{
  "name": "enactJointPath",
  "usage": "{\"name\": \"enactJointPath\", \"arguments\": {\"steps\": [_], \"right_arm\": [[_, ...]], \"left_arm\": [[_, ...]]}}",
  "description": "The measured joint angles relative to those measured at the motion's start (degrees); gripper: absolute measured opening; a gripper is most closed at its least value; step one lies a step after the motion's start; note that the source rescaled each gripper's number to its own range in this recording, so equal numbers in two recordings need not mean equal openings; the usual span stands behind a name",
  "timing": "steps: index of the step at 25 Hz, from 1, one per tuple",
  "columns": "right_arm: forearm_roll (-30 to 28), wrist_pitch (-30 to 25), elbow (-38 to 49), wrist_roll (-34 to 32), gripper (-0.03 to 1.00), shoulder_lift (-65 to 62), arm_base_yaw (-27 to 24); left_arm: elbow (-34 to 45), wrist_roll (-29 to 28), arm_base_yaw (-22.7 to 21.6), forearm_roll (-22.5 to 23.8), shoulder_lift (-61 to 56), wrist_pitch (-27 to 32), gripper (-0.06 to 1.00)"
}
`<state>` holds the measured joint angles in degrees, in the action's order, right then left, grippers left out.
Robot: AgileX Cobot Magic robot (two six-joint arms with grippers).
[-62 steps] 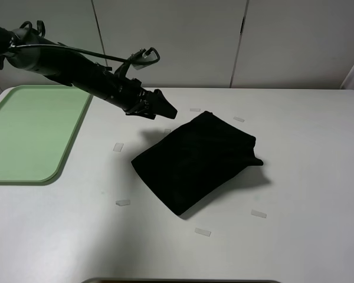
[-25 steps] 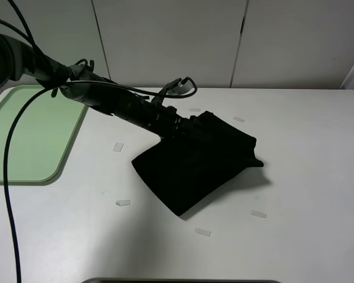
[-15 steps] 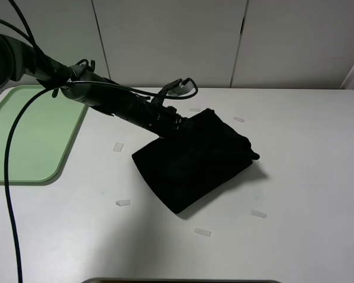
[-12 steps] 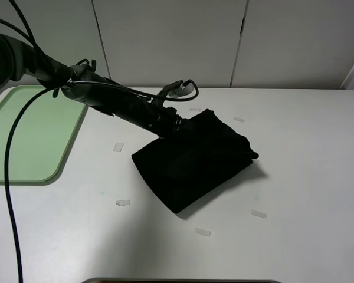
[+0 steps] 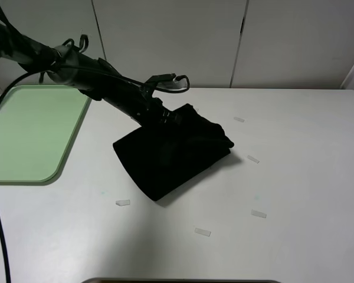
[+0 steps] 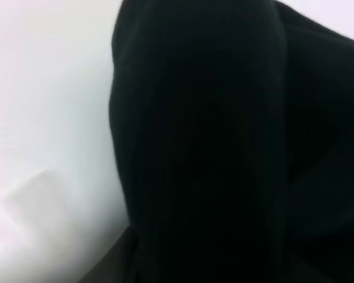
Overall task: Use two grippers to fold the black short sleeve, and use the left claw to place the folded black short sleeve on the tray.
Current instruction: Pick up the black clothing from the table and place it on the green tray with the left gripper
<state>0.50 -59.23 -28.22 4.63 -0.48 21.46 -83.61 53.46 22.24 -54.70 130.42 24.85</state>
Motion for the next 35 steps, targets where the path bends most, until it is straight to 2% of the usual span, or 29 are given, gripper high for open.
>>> {"name": "enactJointPath", "arguments": {"steps": [8, 16, 19, 25, 30, 35], "right_arm": [[0.0, 0.0, 0.0, 0.0, 1.0, 0.0, 0.0], [0.0, 0.0, 0.0, 0.0, 1.0, 0.0, 0.0], [0.0, 0.0, 0.0, 0.0, 1.0, 0.0, 0.0], [0.0, 0.0, 0.0, 0.0, 1.0, 0.0, 0.0], [0.0, 0.0, 0.0, 0.0, 1.0, 0.0, 0.0], [0.0, 0.0, 0.0, 0.0, 1.0, 0.0, 0.0]], "left_arm": [[0.5, -12.5, -5.7, 18.7, -4.0, -1.8, 0.27], [8.4, -18.9, -12.5, 35.2, -11.0, -10.5, 0.27], [11.8, -19.0, -15.3, 38.3, -13.7, -12.7, 0.27], [17.0, -19.2, -22.2, 41.1, -15.9, -18.0, 0.27], [17.5, -19.4, -26.4, 43.9, -16.1, -21.1, 0.27], [18.3, -19.4, -29.3, 45.1, -16.2, -27.7, 0.27]]}}
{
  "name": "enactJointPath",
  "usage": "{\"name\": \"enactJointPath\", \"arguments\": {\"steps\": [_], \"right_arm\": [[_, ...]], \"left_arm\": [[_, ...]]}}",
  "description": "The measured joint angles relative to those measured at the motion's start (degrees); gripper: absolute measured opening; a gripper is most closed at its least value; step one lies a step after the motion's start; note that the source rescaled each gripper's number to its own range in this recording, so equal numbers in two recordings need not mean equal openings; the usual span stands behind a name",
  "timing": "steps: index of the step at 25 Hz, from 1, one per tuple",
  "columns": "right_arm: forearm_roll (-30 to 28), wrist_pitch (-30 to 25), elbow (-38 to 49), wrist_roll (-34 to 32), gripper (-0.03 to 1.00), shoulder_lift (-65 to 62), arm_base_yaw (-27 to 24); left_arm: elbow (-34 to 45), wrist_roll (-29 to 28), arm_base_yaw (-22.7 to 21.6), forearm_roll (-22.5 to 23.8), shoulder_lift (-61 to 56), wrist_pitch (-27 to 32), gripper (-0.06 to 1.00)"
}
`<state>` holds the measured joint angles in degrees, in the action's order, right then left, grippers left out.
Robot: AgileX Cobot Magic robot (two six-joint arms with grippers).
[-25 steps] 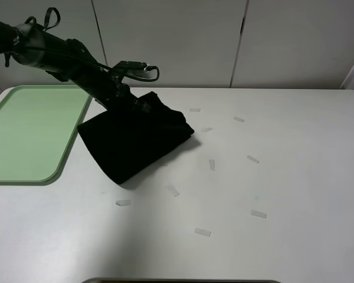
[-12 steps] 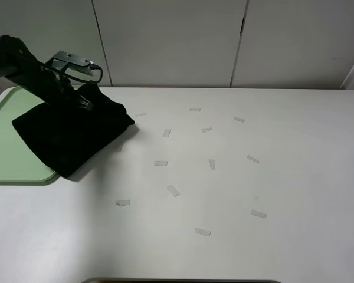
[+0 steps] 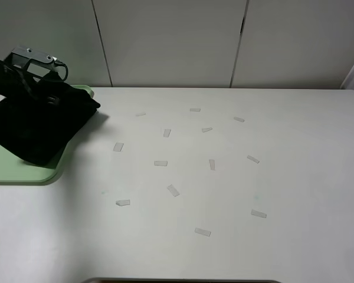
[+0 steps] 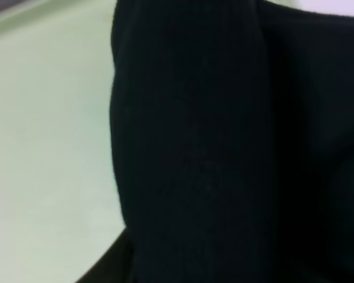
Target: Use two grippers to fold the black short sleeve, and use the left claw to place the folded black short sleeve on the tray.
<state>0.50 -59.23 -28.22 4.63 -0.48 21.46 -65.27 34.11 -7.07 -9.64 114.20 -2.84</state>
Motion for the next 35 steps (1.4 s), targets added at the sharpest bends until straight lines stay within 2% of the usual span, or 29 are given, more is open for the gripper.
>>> {"name": "enactJointPath", "arguments": {"steps": [6, 9, 14, 17, 23, 31, 35], "right_arm": [[0.0, 0.0, 0.0, 0.0, 1.0, 0.0, 0.0], [0.0, 0.0, 0.0, 0.0, 1.0, 0.0, 0.0], [0.0, 0.0, 0.0, 0.0, 1.0, 0.0, 0.0], [0.0, 0.0, 0.0, 0.0, 1.0, 0.0, 0.0], [0.0, 0.0, 0.0, 0.0, 1.0, 0.0, 0.0], [0.0, 0.0, 0.0, 0.0, 1.0, 0.0, 0.0], [0.0, 0.0, 0.0, 0.0, 1.0, 0.0, 0.0]], "left_arm": [[4.2, 0.1, -0.8, 0.1, 0.1, -7.2, 0.27], [4.8, 0.2, -0.8, 0.1, 0.0, -7.9, 0.28], [4.9, 0.4, -1.0, 0.3, -2.0, -6.6, 0.59], [5.9, 1.1, -1.3, 0.7, -4.9, -6.2, 0.66], [10.1, 6.5, -2.4, 4.0, -11.9, -9.6, 0.69], [13.9, 6.2, 0.3, 4.4, -13.3, -11.4, 0.69], [15.9, 4.2, 2.4, 4.4, -13.2, -14.6, 0.69]]}}
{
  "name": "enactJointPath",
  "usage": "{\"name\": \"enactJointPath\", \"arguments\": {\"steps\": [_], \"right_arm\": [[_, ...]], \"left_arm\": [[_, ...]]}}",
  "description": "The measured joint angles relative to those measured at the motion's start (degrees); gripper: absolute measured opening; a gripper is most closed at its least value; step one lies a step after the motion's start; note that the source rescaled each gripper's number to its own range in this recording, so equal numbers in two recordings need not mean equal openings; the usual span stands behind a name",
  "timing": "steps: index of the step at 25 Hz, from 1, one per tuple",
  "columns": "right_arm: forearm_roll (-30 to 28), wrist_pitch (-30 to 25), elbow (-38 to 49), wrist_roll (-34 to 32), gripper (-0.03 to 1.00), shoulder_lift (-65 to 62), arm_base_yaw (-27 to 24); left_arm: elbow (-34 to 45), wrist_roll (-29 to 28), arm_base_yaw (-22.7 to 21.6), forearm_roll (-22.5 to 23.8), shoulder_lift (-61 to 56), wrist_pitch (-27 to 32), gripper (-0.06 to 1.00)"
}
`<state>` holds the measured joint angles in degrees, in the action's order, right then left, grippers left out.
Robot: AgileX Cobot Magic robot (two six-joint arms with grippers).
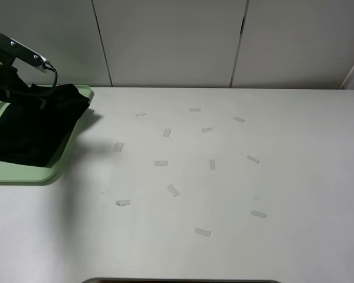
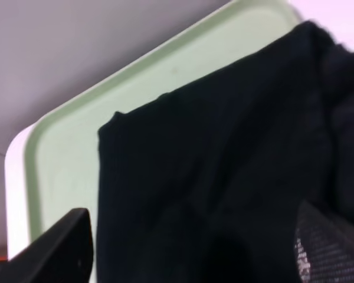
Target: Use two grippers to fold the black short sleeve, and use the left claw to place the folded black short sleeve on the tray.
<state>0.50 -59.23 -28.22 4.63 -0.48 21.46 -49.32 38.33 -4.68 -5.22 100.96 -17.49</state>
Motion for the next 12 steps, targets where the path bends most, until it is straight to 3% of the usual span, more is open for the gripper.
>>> {"name": "enactJointPath", "arguments": {"steps": [12], "right_arm": [[0.0, 0.0, 0.0, 0.0, 1.0, 0.0, 0.0]], "left_arm": [[0.9, -1.2, 6.2, -0.5, 10.4, -4.0, 0.69]]}}
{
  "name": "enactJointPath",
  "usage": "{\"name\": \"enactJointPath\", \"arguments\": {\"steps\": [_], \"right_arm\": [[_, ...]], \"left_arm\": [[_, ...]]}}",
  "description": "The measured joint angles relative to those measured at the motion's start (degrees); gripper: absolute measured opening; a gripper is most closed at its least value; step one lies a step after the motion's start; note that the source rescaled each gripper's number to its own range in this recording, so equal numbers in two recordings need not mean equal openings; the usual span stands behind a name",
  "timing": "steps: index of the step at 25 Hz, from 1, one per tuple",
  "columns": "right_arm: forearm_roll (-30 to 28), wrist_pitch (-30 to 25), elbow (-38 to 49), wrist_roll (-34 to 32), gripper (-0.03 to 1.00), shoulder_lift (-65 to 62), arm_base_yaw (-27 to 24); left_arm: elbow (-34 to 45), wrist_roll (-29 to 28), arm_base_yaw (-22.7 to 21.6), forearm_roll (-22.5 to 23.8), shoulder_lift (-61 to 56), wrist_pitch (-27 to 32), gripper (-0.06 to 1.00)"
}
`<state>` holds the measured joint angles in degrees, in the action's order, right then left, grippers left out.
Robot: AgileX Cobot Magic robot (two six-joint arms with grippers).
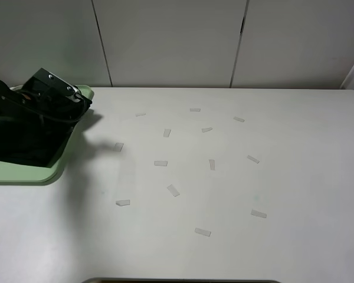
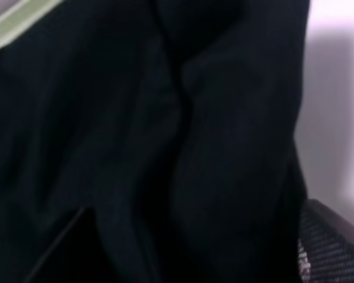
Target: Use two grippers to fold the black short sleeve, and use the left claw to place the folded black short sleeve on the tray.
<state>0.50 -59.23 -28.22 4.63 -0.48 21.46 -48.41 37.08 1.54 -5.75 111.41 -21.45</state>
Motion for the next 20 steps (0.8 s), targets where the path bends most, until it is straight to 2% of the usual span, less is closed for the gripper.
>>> {"name": "enactJointPath", "arguments": {"steps": [5, 9, 16, 20], "right_arm": [[0.0, 0.0, 0.0, 0.0, 1.0, 0.0, 0.0], [0.0, 0.0, 0.0, 0.0, 1.0, 0.0, 0.0], [0.0, 0.0, 0.0, 0.0, 1.0, 0.0, 0.0], [0.0, 0.0, 0.0, 0.0, 1.0, 0.0, 0.0]], "left_arm": [[0.0, 0.0, 0.9, -0.2, 0.0, 0.0, 0.69], [0.1, 0.0, 1.0, -0.2, -2.9, 2.3, 0.69], [0.1, 0.0, 1.0, -0.2, -18.6, 7.1, 0.69], [0.1, -2.5, 1.0, -0.2, -30.7, 13.7, 0.69]]}}
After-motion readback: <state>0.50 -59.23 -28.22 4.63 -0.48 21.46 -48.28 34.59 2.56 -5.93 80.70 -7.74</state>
